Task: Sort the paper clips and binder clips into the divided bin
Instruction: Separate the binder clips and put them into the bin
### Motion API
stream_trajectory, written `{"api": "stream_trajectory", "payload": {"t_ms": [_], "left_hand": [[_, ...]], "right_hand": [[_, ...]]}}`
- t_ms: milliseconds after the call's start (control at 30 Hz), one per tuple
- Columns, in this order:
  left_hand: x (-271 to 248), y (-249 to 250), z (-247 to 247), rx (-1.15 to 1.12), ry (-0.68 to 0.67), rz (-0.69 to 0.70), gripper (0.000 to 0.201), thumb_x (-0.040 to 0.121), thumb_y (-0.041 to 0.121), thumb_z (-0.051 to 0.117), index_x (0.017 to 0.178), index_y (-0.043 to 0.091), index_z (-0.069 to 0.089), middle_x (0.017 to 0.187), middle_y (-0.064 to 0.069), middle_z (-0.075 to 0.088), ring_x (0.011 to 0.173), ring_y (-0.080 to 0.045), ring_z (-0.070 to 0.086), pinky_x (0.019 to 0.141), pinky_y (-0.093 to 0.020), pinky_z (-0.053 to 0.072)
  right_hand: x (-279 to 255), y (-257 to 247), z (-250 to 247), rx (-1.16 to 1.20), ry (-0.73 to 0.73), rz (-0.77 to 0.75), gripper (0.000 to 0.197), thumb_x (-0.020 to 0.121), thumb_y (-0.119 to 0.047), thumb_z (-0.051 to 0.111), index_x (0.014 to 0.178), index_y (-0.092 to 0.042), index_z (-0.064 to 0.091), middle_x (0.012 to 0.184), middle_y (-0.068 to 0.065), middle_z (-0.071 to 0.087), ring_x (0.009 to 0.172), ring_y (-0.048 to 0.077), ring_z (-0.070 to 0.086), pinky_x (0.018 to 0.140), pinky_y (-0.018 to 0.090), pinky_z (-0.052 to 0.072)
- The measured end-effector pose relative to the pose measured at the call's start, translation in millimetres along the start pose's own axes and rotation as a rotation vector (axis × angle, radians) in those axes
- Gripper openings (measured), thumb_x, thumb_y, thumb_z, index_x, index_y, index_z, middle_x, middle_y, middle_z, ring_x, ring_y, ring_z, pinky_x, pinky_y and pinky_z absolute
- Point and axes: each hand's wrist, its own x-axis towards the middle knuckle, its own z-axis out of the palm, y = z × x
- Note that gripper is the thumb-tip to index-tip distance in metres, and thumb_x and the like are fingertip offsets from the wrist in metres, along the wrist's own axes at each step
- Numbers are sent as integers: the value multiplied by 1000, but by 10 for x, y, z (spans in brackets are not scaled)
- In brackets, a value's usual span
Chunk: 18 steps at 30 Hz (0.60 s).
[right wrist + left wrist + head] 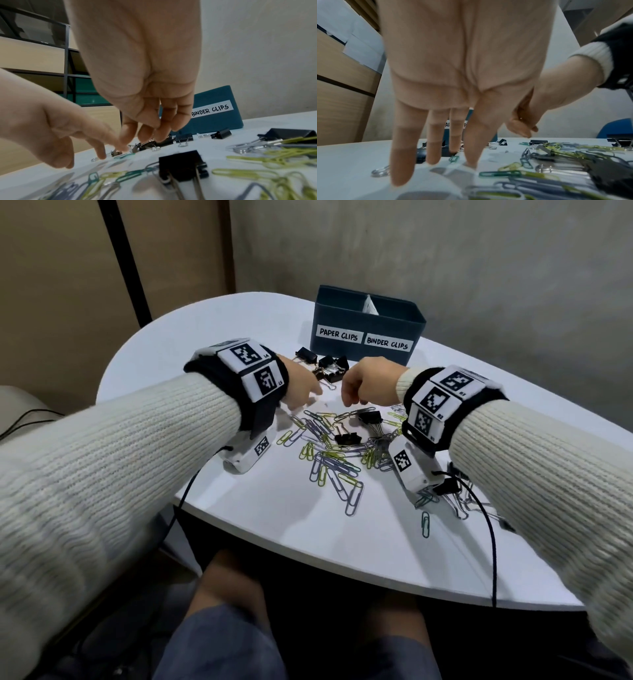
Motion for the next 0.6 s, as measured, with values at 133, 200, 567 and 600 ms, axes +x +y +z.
{"api": "stream_trajectory", "payload": {"t_ms": [133,200,567,600], "left_hand": [[-20,-5,-18,-30,-26,17,56,91,-6,34,138,19,49,141,-5,48,108,-22,54,72,-17,42],[-36,15,-20,-117,-13,9,49,90,-7,32,127,12,59,115,-7,64,79,-13,60,48,-12,42],[-30,231,2,137,-105,96,72,92,-5,33,152,31,17,150,-12,25,130,-31,41,99,-37,43],[-42,245,0,138,-84,106,67,92,-6,31,150,28,26,147,-13,30,126,-31,44,94,-35,43]], "right_hand": [[-40,-14,33,95,-319,3,42,77,9,45,71,-22,73,58,-11,64,61,10,53,55,21,43],[-34,-8,48,37,-301,44,39,79,7,44,83,-15,76,66,-5,67,67,14,56,56,22,45],[-43,30,53,8,-195,126,38,85,5,41,103,-10,71,91,7,65,77,20,61,62,23,52],[-42,17,53,3,-196,126,39,85,5,40,106,-10,70,90,7,65,77,21,61,61,23,52]]}}
